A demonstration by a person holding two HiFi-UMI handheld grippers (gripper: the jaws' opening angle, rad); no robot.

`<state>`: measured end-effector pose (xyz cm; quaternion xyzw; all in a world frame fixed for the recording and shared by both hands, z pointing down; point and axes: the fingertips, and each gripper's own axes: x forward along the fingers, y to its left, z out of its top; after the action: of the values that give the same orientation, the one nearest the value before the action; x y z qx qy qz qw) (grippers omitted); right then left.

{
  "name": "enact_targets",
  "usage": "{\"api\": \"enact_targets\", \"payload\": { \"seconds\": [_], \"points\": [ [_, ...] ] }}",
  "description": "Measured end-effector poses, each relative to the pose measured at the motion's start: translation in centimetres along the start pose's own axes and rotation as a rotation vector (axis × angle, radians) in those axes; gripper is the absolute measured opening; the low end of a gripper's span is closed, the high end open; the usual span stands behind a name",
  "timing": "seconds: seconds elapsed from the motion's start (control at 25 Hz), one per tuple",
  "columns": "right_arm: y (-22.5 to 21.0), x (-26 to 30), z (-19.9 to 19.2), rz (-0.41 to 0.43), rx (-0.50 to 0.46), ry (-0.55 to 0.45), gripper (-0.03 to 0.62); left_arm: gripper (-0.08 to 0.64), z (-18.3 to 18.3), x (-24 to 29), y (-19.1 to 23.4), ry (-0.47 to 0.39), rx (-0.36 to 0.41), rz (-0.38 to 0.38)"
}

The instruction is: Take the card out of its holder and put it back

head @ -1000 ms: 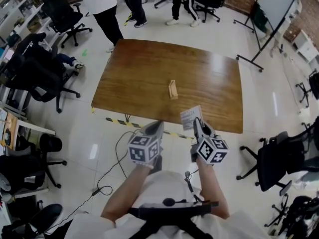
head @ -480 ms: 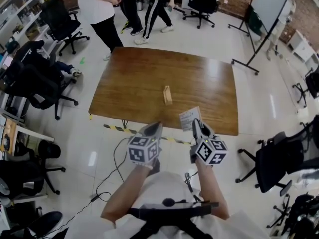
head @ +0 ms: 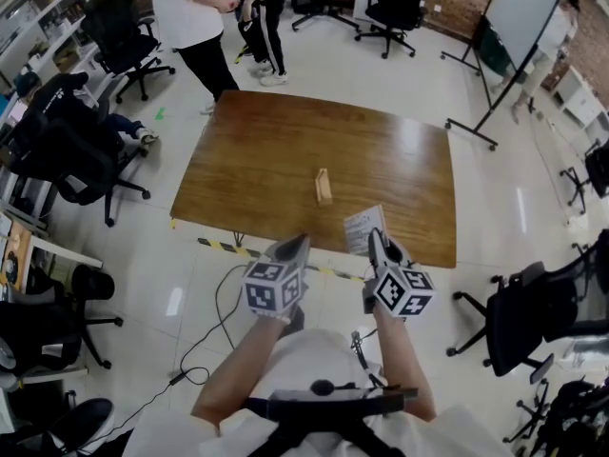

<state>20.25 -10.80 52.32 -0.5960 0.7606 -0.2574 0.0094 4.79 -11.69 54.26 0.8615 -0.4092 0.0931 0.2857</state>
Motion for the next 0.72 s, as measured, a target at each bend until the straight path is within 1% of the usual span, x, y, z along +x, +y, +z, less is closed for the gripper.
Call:
{"api": "enact_targets", "payload": {
  "seconds": [0.36,0.56,0.72],
  "points": [
    [0.5,2.6,1.0,0.003,-0.009,-0.004,0.017,-0.008,1.3,1.1,1.7,-0.002,-0.006,0.0],
    [0.7,4.2,2.0,-0.001,-0.015,-0.011,0.017,-0.008,2.0,1.8,3.2,0.012,-0.005,0.028],
    [0.9,5.6,2.7,0.001,-0.021,-0.013,0.017,-0.008,2.6,2.5,4.2,0.022,-0.008,0.037]
  ]
}}
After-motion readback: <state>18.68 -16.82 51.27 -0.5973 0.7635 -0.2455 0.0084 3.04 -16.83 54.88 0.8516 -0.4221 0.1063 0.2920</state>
